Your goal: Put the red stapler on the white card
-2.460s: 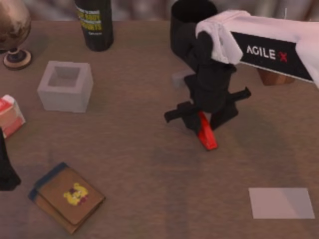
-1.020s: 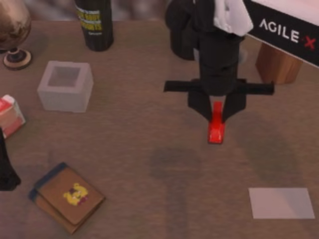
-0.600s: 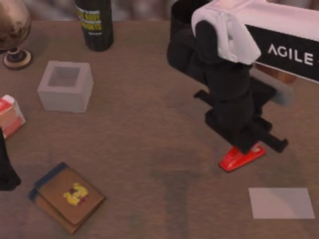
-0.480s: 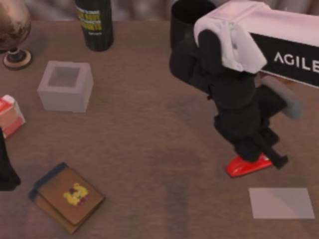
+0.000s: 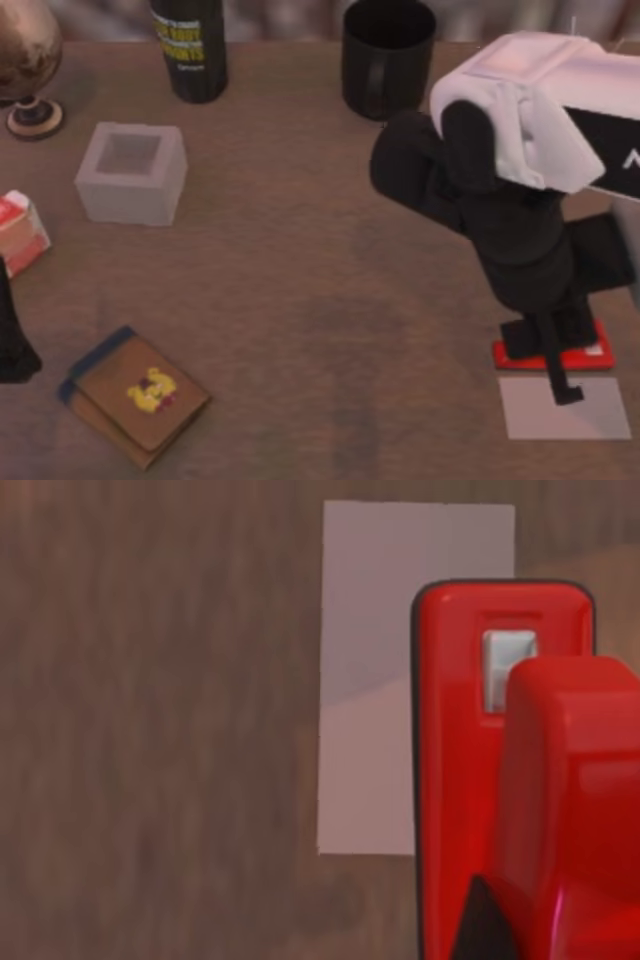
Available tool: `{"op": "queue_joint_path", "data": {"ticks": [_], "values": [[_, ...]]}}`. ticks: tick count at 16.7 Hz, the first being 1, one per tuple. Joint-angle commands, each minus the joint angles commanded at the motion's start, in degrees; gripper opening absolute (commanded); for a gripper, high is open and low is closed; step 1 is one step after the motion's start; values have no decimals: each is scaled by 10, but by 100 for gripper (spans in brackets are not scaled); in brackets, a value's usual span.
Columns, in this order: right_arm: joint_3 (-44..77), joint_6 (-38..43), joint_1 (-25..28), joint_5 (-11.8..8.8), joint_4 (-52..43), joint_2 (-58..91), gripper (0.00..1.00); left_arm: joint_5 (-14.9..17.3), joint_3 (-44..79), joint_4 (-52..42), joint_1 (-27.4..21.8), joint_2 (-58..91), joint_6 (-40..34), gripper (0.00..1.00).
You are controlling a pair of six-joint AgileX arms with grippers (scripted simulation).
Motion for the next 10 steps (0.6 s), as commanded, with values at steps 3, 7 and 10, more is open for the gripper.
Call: {"op": "queue_joint_path", "data": {"ticks": [3,7,10], "values": [[-6,10,1,2,2,-6,0,0,0,0,0,0,0,100],[-6,9,-3,1,3,-3,0,0,0,0,0,0,0,100],[-42,1,-12,3,44,-2,0,0,0,0,0,0,0,100]]}}
